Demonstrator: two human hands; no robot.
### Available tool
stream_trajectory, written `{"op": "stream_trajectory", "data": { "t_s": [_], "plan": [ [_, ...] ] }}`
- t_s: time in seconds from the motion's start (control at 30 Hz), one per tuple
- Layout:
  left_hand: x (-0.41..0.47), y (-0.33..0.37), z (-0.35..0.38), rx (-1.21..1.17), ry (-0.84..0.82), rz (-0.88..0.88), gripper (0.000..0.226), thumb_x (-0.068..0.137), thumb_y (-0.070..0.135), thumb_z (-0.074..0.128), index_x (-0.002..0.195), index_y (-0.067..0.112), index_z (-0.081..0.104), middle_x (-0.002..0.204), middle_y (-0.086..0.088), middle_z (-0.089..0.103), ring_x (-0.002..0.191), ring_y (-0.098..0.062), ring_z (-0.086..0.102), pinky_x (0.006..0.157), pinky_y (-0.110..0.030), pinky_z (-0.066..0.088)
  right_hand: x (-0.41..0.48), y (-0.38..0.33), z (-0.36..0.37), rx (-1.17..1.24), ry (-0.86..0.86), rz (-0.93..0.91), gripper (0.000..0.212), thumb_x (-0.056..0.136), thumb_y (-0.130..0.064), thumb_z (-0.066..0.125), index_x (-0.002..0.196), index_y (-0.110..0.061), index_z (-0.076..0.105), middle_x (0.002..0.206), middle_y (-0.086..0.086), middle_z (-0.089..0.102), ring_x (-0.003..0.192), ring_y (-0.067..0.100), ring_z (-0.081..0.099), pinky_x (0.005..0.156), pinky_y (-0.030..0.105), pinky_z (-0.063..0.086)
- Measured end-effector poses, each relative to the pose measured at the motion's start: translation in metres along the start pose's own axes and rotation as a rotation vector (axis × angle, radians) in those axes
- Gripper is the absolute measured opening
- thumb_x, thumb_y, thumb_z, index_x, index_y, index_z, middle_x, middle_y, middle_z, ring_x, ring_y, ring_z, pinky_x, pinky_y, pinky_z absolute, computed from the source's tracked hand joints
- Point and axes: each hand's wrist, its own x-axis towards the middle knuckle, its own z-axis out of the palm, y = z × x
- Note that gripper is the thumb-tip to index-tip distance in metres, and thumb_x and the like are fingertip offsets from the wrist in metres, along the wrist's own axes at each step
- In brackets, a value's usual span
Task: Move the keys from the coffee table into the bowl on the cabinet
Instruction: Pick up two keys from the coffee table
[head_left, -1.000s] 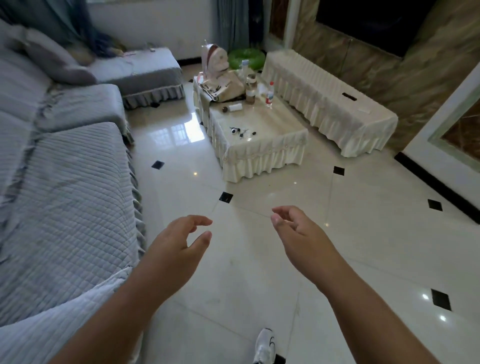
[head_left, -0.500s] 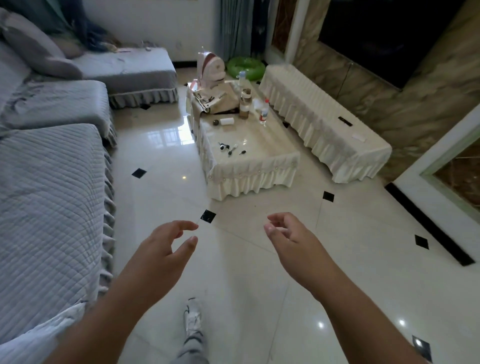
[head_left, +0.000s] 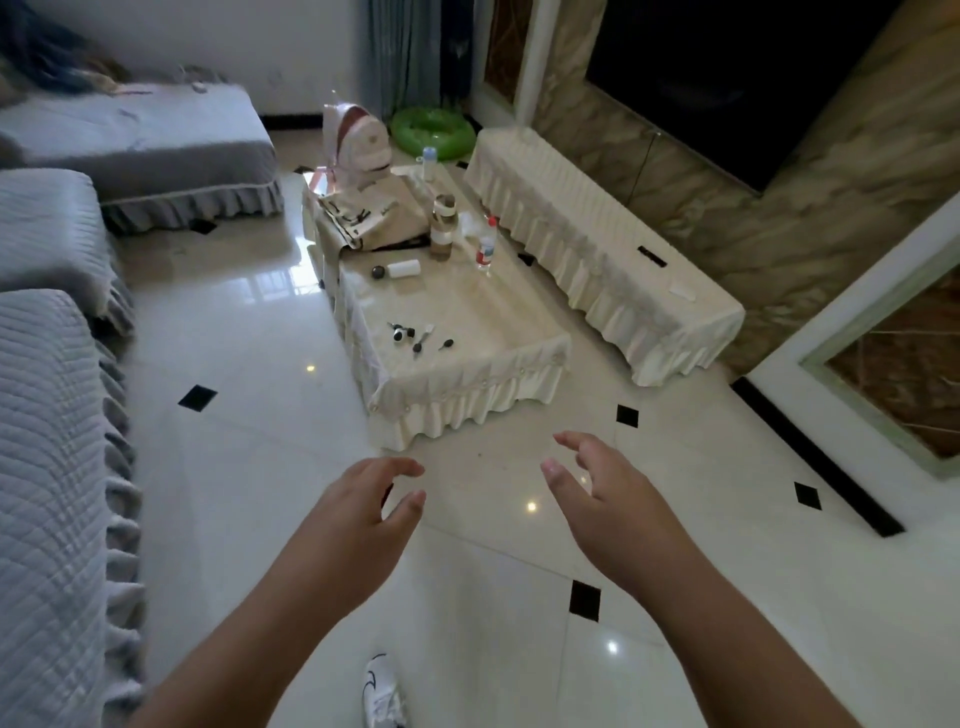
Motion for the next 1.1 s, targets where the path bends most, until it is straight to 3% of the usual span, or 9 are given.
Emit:
{"op": "stream_trajectory", "data": {
  "t_s": [0.17, 0.43, 0.67, 0.87, 1.03, 1.1],
  "plan": [
    [0.075, 0.010, -0.021, 0.042, -0.014, 0.029, 0.025, 0.093, 0.047, 0.052, 0.118, 0.045, 0.056, 0.111, 0.025, 0.044, 0.083, 0.014, 0.052, 0.070, -0.009, 0.033, 0.061, -0.017, -0.002, 0.018, 0.040, 0.006, 0.048, 0.097, -0.051, 0.044, 0.142, -0.032, 0.044, 0.144, -0.005, 0.048, 0.126, 0.010, 0.048, 0.093, 0.026, 0.037],
    [0.173, 0.017, -0.029, 0.092, -0.025, -0.034, 0.030, 0.093, 0.049, 0.050, 0.122, 0.045, 0.054, 0.117, 0.021, 0.045, 0.080, 0.011, 0.053, 0.070, -0.018, 0.037, 0.160, -0.010, -0.001, 0.039, 0.009, -0.014, 0.048, 0.098, -0.051, 0.043, 0.142, -0.032, 0.043, 0.144, -0.006, 0.047, 0.126, 0.011, 0.048, 0.090, 0.025, 0.035],
    [0.265, 0.039, -0.023, 0.124, 0.077, -0.102, 0.036, 0.095, 0.046, 0.049, 0.128, 0.036, 0.055, 0.130, 0.014, 0.051, 0.109, -0.003, 0.049, 0.090, -0.027, 0.041, 0.284, 0.012, -0.015, 0.054, -0.074, -0.103, 0.046, 0.097, -0.049, 0.044, 0.140, -0.030, 0.045, 0.141, -0.003, 0.051, 0.125, 0.012, 0.049, 0.089, 0.028, 0.037],
    [0.343, 0.069, -0.018, 0.134, 0.155, -0.193, 0.034, 0.094, 0.051, 0.048, 0.126, 0.043, 0.051, 0.134, 0.017, 0.050, 0.092, 0.013, 0.047, 0.083, -0.024, 0.039, 0.400, 0.015, -0.035, 0.076, -0.154, -0.204, 0.044, 0.097, -0.050, 0.044, 0.139, -0.035, 0.045, 0.140, -0.006, 0.051, 0.120, 0.010, 0.051, 0.086, 0.027, 0.037],
    [0.396, 0.081, -0.011, 0.094, 0.220, -0.243, 0.032, 0.093, 0.049, 0.050, 0.125, 0.044, 0.054, 0.133, 0.013, 0.053, 0.101, 0.003, 0.051, 0.086, -0.026, 0.041, 0.473, 0.018, -0.047, 0.027, -0.231, -0.248, 0.042, 0.098, -0.046, 0.045, 0.138, -0.033, 0.046, 0.140, -0.002, 0.052, 0.120, 0.014, 0.052, 0.087, 0.027, 0.036],
    [0.411, 0.080, -0.007, 0.083, 0.226, -0.268, 0.033, 0.094, 0.049, 0.050, 0.126, 0.042, 0.054, 0.132, 0.014, 0.052, 0.098, 0.006, 0.051, 0.084, -0.026, 0.041, 0.493, 0.019, -0.049, 0.010, -0.260, -0.256, 0.043, 0.098, -0.047, 0.045, 0.138, -0.034, 0.046, 0.140, -0.002, 0.052, 0.110, 0.010, 0.054, 0.087, 0.028, 0.038]
  ]
}}
